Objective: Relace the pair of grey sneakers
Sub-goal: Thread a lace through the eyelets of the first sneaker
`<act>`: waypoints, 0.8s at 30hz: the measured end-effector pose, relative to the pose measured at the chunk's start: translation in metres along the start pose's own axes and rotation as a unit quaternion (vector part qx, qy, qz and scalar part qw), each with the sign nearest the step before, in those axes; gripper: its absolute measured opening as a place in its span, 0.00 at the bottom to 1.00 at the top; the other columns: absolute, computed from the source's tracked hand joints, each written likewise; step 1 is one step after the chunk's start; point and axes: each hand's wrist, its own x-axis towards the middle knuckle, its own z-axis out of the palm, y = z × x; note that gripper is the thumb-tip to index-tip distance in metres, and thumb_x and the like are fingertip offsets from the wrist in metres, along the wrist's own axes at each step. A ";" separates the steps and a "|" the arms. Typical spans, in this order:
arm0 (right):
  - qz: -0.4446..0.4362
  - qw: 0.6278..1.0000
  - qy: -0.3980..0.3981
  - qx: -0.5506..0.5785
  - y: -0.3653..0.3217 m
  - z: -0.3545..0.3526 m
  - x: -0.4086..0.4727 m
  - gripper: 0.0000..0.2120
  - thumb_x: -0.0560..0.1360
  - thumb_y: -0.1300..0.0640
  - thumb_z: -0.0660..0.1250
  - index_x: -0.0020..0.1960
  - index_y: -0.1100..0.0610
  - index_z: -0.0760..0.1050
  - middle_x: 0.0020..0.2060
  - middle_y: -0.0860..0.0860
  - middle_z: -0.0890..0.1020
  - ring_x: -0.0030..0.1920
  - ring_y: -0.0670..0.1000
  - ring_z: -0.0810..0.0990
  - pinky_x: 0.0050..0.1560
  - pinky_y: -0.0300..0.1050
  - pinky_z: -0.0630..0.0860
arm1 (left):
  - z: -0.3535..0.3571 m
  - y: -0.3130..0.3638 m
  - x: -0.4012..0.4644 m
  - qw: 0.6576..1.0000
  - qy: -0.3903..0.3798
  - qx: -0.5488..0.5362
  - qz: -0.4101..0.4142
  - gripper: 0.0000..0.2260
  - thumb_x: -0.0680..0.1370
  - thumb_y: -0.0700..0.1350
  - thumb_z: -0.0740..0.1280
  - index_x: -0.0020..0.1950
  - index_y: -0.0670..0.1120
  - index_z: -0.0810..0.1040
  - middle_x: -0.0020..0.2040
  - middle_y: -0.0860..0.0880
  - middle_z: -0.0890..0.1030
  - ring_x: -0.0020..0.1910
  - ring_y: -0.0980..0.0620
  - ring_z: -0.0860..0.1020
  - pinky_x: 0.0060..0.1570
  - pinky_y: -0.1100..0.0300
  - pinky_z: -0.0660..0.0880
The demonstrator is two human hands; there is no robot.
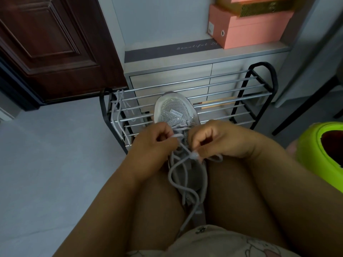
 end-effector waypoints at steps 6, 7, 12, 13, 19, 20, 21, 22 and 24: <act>0.069 0.958 0.240 0.139 0.005 0.000 0.007 0.10 0.68 0.58 0.71 0.31 0.62 0.75 0.23 0.52 0.74 0.22 0.47 0.70 0.26 0.37 0.70 | -0.001 -0.004 0.004 0.997 0.045 -0.055 0.026 0.12 0.77 0.45 0.66 0.35 0.40 0.77 0.40 0.39 0.78 0.40 0.42 0.77 0.44 0.52 0.73; 0.090 0.945 0.283 0.135 0.006 0.001 0.010 0.11 0.68 0.57 0.71 0.32 0.61 0.74 0.22 0.51 0.74 0.21 0.46 0.71 0.24 0.36 0.70 | -0.003 -0.005 0.003 0.992 0.038 -0.118 0.018 0.12 0.76 0.45 0.67 0.35 0.41 0.77 0.40 0.39 0.78 0.41 0.41 0.76 0.46 0.51 0.74; 0.121 0.935 0.324 -0.077 0.007 0.008 0.021 0.10 0.69 0.54 0.74 0.37 0.60 0.79 0.29 0.51 0.80 0.29 0.45 0.76 0.32 0.37 0.73 | -0.005 0.000 0.007 0.990 0.015 -0.131 -0.053 0.10 0.72 0.46 0.67 0.31 0.46 0.79 0.26 0.52 0.75 0.29 0.56 0.72 0.35 0.61 0.69; 0.119 0.936 0.317 -0.098 0.007 0.009 0.021 0.08 0.69 0.56 0.74 0.37 0.59 0.79 0.30 0.50 0.80 0.30 0.44 0.76 0.34 0.37 0.73 | -0.004 0.002 0.008 0.996 0.011 -0.066 -0.057 0.14 0.72 0.52 0.69 0.32 0.45 0.79 0.26 0.51 0.76 0.28 0.57 0.73 0.33 0.62 0.71; 0.073 0.947 0.309 -0.043 0.001 0.009 0.021 0.05 0.72 0.61 0.71 0.39 0.59 0.77 0.30 0.51 0.79 0.28 0.42 0.75 0.31 0.32 0.71 | 0.000 0.002 0.013 0.988 0.014 0.151 -0.007 0.15 0.72 0.56 0.70 0.35 0.45 0.78 0.28 0.51 0.77 0.26 0.58 0.71 0.30 0.62 0.69; 0.060 0.947 0.316 -0.005 0.000 0.009 0.021 0.04 0.72 0.63 0.70 0.40 0.60 0.76 0.30 0.52 0.78 0.27 0.41 0.75 0.29 0.31 0.71 | -0.001 0.000 0.014 0.992 0.003 0.128 -0.005 0.13 0.73 0.53 0.70 0.36 0.45 0.78 0.28 0.52 0.77 0.26 0.59 0.71 0.30 0.63 0.69; 0.047 0.944 0.323 0.042 -0.001 0.010 0.021 0.05 0.72 0.66 0.69 0.40 0.60 0.74 0.31 0.53 0.78 0.26 0.41 0.75 0.28 0.31 0.70 | -0.003 -0.001 0.014 0.994 -0.009 0.109 -0.004 0.12 0.74 0.52 0.70 0.36 0.44 0.78 0.29 0.51 0.77 0.26 0.59 0.71 0.30 0.64 0.69; 0.033 0.940 0.327 0.091 -0.001 0.009 0.022 0.07 0.72 0.69 0.68 0.41 0.59 0.73 0.32 0.54 0.77 0.25 0.41 0.75 0.27 0.31 0.70 | -0.003 -0.002 0.013 0.994 -0.017 0.106 -0.003 0.12 0.75 0.52 0.69 0.37 0.45 0.79 0.30 0.51 0.78 0.27 0.60 0.71 0.30 0.65 0.69; 0.017 0.932 0.326 0.156 -0.001 0.010 0.023 0.12 0.71 0.74 0.66 0.41 0.58 0.72 0.33 0.54 0.77 0.25 0.41 0.75 0.26 0.32 0.70 | 0.000 -0.003 0.012 0.991 -0.015 0.131 -0.003 0.12 0.74 0.55 0.68 0.39 0.48 0.79 0.29 0.52 0.78 0.25 0.62 0.71 0.29 0.65 0.69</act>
